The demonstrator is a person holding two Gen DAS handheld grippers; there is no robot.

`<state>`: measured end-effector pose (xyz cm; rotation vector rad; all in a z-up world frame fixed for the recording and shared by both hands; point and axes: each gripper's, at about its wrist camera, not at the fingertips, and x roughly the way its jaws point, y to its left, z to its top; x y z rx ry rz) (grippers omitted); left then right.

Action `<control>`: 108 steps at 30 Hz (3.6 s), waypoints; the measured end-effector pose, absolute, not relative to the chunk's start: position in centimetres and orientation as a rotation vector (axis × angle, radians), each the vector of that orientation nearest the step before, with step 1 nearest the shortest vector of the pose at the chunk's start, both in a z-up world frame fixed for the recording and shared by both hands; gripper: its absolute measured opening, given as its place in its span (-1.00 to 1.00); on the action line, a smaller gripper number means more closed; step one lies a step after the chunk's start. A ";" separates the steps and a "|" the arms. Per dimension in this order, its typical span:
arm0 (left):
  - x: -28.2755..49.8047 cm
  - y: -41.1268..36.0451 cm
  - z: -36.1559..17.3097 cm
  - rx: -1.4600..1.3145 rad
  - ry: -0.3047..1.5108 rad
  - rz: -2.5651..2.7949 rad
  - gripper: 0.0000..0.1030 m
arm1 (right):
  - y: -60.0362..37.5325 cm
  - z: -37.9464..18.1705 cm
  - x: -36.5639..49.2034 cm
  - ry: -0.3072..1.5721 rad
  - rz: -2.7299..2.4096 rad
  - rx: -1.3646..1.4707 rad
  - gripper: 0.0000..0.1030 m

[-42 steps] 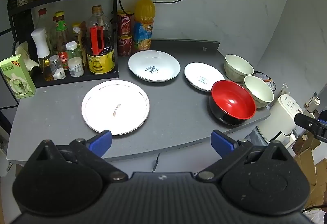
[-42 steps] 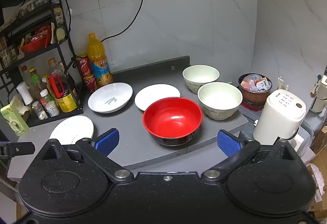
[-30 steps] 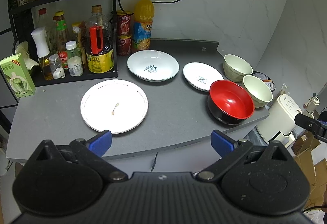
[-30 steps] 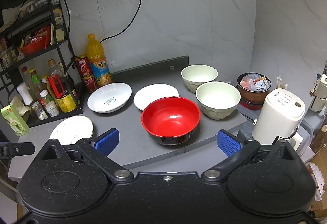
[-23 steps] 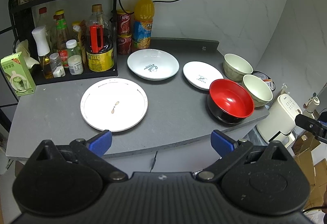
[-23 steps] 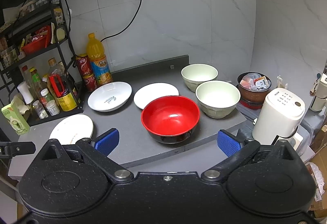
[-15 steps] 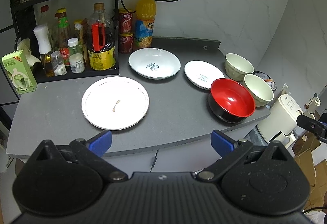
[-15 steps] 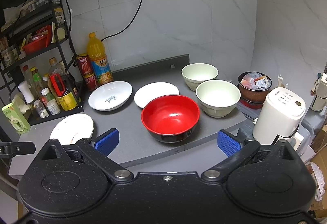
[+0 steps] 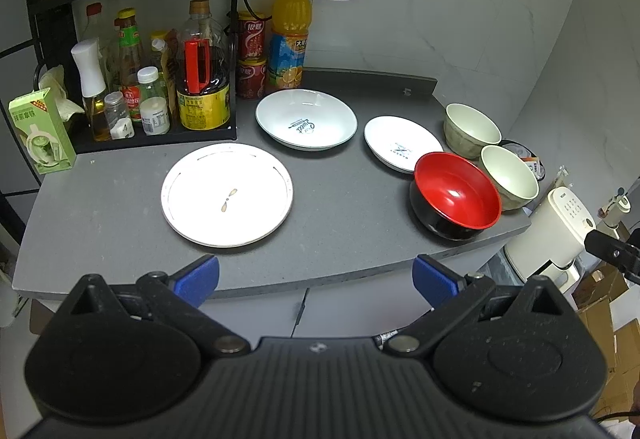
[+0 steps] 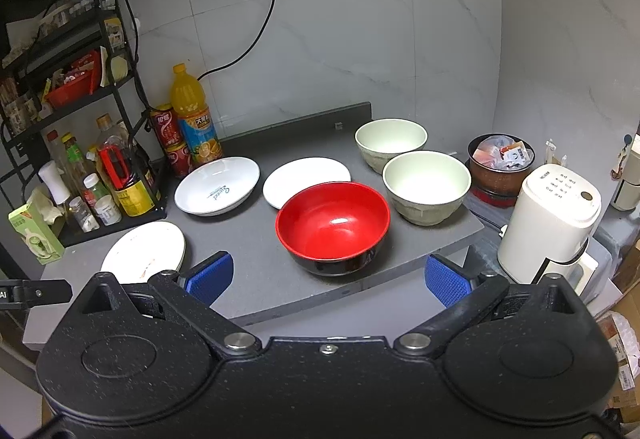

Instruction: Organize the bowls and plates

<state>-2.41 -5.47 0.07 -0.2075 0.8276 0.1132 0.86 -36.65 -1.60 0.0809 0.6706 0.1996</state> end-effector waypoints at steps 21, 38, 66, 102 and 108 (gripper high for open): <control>2.8 -8.9 -0.6 -0.216 0.875 0.105 0.98 | -38.0 -2.6 4.8 0.698 0.210 0.082 1.00; 12.7 -13.0 -1.5 -0.207 0.922 -0.006 0.97 | -41.9 -4.4 11.4 0.754 0.167 0.156 1.00; 30.5 -19.7 -3.9 -0.077 0.968 -0.260 0.93 | -45.4 -8.1 22.9 0.806 0.028 0.291 0.99; 39.8 -30.5 -14.0 -0.089 1.177 -0.327 0.12 | -50.1 -19.2 29.9 1.036 -0.017 0.481 -0.22; 41.1 -31.6 -16.0 -0.085 1.233 -0.304 -0.24 | -49.9 -20.7 30.8 1.060 0.008 0.510 -0.44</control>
